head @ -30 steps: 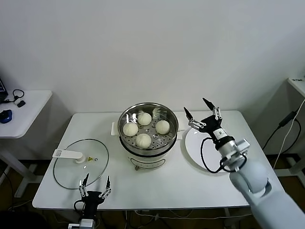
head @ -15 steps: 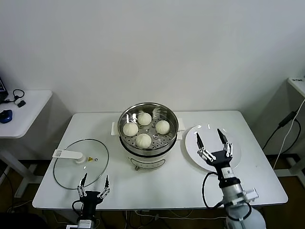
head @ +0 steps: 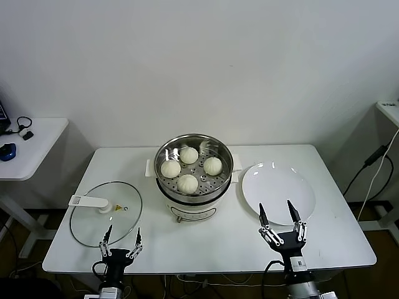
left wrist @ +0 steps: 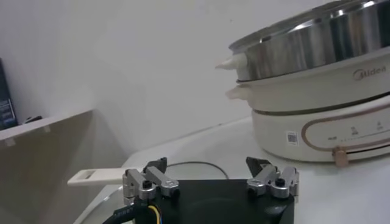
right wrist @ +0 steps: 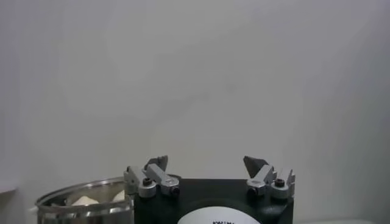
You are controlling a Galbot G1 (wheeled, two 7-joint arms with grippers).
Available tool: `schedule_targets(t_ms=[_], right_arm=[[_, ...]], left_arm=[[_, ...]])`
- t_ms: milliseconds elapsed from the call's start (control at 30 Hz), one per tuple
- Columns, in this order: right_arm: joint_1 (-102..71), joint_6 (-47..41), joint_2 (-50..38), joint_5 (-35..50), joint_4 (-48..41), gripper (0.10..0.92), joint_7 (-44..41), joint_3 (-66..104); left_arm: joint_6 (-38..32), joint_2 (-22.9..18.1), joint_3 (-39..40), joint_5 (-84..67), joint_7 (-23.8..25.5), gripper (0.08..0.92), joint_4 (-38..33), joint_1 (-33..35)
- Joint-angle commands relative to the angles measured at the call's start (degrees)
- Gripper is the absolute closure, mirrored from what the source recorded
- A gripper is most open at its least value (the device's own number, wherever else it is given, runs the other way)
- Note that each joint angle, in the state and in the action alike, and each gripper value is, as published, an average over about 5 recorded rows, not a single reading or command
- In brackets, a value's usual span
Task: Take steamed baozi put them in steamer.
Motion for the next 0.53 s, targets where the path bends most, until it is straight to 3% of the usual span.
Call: schedule_targets(t_ms=[33, 533], right_arm=[[-4.3, 3.4, 1.6, -0.6, -0.1, 0.203, 0.3, -1.1], [-4.4, 3.5, 1.0, -0.8, -0.6, 0.203, 0.1, -2.0]], left_arm=[[-0.1, -1.8, -0.1, -0.1, 0.0, 0.177, -0.5, 0.1], [-0.2, -2.1, 0.0, 0.2, 0.1, 0.177, -0.6, 0.2]])
